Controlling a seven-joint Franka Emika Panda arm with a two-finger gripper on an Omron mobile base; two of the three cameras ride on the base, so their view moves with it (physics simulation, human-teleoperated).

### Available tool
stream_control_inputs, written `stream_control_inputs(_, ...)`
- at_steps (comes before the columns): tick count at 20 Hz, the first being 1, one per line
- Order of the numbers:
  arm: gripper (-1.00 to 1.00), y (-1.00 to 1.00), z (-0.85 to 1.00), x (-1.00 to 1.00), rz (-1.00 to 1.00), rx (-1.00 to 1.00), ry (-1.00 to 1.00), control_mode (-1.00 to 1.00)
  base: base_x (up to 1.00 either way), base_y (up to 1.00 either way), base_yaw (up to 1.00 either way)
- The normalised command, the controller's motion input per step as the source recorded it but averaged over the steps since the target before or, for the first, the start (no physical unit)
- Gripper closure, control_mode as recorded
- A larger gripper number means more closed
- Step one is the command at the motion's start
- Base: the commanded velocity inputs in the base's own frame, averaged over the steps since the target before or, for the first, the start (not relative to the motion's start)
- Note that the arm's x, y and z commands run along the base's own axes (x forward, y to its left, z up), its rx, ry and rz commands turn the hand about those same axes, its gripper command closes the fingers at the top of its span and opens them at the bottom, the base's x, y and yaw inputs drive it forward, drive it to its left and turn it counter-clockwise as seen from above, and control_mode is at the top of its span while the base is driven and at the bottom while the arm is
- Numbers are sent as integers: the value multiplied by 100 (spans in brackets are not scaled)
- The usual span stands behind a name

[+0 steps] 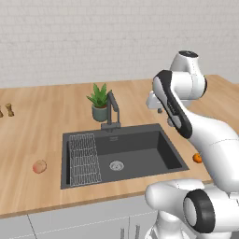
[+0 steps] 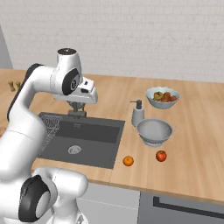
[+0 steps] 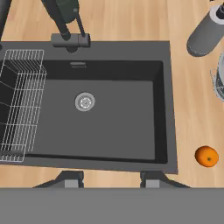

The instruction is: Put the colander in the sink, put the tangerine, peach, apple in the colander, and turn on the sink faucet and pour water over the colander.

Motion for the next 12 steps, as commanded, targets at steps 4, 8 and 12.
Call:
stream_control_inputs(4,-100,-34,-7,-28,0,0,-4,-100,0,0,0)
stream_control_inputs(8,-100,-91,0,-74,0,0,-1,-100,0,0,0)
stream_control_inputs(12,-100,-79,-9,-52,-3,-1,0,-100,0,0,0)
